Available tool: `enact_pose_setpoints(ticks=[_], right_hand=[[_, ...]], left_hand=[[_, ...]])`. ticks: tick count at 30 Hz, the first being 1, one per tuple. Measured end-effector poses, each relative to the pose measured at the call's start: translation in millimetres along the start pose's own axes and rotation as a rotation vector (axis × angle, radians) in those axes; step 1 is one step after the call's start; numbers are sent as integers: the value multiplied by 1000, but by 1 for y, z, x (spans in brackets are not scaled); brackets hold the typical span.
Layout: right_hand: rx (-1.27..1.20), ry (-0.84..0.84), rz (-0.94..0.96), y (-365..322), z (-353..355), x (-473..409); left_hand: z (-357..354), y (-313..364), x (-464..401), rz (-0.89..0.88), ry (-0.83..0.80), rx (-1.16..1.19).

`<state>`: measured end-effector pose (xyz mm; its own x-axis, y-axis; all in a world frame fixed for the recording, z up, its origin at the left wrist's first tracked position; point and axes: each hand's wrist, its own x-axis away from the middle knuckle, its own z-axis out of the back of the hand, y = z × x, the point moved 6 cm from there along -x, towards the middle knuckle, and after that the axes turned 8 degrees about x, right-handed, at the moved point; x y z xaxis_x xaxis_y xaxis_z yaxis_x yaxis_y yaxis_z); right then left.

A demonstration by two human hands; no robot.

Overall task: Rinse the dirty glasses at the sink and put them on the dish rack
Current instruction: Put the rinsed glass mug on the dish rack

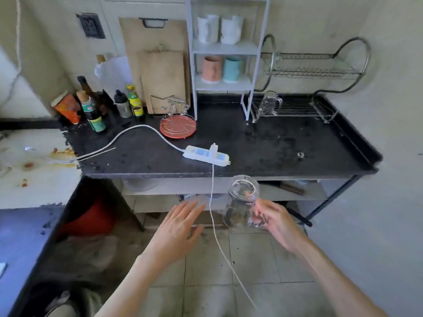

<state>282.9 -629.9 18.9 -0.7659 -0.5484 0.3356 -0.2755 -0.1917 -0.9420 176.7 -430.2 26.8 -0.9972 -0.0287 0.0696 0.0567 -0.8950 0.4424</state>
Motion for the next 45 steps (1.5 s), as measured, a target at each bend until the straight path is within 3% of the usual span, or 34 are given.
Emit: enact_pose_setpoints(ticks=[9, 17, 24, 34, 45], right_hand=[[-86, 153, 88, -23, 146, -34], [-150, 292, 22, -37, 254, -132], [-264, 396, -117, -68, 346, -231], [-372, 305, -72, -109, 412, -369], [-123, 144, -71, -120, 433, -504]], left_hand=[[-21, 81, -146, -70, -56, 21], [-54, 94, -296, -100, -92, 1], [-44, 105, -433, 0, -108, -61], [-51, 101, -558, 214, -153, -41], [-68, 78, -621, 445, -215, -169]])
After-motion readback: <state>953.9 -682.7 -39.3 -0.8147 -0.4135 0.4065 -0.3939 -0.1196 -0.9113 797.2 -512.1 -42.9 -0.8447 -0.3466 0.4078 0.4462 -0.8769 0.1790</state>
